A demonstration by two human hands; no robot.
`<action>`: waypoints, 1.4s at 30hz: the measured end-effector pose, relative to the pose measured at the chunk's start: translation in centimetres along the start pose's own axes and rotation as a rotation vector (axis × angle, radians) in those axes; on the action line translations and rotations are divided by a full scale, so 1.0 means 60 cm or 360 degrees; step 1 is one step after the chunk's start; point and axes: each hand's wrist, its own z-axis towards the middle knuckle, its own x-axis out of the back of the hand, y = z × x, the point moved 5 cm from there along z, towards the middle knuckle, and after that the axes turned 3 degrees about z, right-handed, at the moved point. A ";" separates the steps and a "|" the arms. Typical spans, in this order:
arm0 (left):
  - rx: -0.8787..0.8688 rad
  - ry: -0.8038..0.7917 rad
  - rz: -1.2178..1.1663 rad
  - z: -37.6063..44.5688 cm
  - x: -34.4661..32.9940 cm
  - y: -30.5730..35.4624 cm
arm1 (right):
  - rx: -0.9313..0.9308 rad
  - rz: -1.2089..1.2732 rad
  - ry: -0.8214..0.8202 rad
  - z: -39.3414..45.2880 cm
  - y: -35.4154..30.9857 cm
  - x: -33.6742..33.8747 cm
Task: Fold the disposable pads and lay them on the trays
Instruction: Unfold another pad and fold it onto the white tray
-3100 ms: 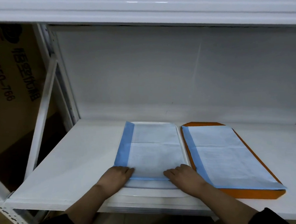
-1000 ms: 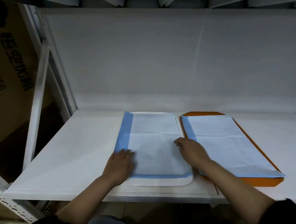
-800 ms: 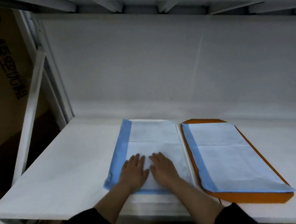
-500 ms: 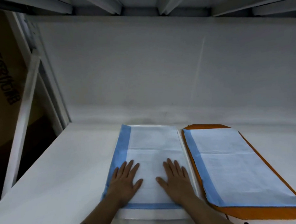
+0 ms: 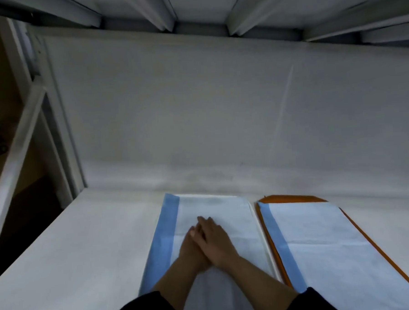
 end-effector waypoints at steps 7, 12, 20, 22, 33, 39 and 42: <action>0.0039 0.0339 -0.0209 -0.009 -0.014 -0.047 | -0.0113 -0.0318 0.0060 0.023 0.085 -0.025; 0.0237 0.0313 -0.0212 -0.005 -0.060 -0.111 | -0.0302 -0.0474 0.0126 0.006 0.127 -0.006; 0.0337 0.0548 -0.0329 0.033 -0.020 -0.142 | -0.0327 -0.0571 0.0644 0.022 0.112 0.038; 0.0264 0.0467 -0.0262 0.057 -0.020 -0.144 | -0.0140 -0.0430 0.0505 0.051 0.090 0.034; 0.0113 0.0233 -0.0175 0.100 -0.004 -0.110 | -0.0029 -0.0280 -0.0188 0.163 0.043 -0.019; 0.0130 0.0562 -0.0280 0.108 -0.046 -0.158 | -0.0267 -0.0592 -0.0190 0.162 0.103 -0.003; 0.0283 0.0499 -0.0199 0.100 -0.040 -0.189 | -0.0397 -0.0655 -0.0095 0.152 0.134 0.025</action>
